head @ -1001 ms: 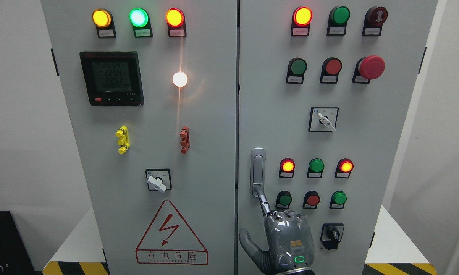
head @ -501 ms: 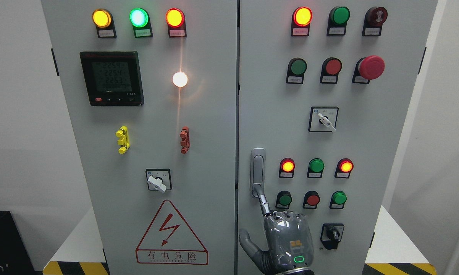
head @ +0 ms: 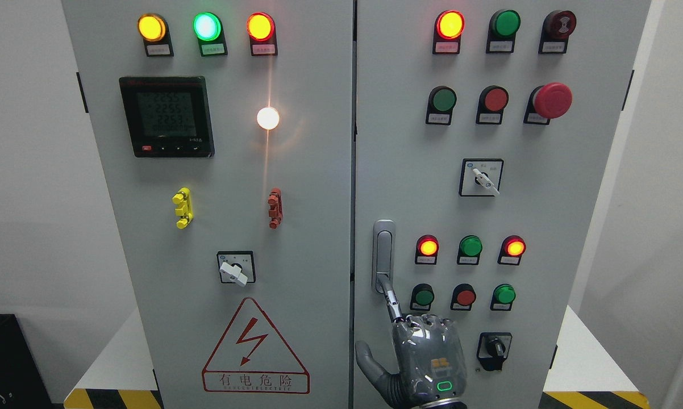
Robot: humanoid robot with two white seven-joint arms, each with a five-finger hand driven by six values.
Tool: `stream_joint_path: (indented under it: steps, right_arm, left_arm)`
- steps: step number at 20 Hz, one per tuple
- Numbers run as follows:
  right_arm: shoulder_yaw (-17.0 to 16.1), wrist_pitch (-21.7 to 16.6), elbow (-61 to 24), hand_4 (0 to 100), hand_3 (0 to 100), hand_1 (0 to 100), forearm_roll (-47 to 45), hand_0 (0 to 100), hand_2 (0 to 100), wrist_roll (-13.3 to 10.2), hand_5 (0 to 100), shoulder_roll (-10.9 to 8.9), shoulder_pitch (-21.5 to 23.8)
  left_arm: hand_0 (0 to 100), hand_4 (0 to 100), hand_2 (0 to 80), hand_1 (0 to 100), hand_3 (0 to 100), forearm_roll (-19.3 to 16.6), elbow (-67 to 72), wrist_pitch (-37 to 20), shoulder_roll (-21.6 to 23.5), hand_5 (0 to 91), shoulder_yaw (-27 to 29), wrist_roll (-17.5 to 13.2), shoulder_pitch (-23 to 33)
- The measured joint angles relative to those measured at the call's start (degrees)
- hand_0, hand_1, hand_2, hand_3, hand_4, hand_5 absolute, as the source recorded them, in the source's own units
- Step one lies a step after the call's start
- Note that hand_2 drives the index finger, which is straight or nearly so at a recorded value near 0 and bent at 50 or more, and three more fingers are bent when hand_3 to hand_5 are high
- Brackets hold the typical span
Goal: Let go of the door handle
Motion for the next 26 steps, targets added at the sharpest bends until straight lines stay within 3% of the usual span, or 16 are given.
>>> stream_joint_path:
  steps: [26]
  right_arm:
    - [-0.1,0.0,0.4,100,100,39,0.0,34,0,0.6,100,-0.11,0.2]
  left_arm:
    - [12,0,0.0,56,0,0.0,0.0,-0.2,0.0,0.0,0.0,0.0,0.0]
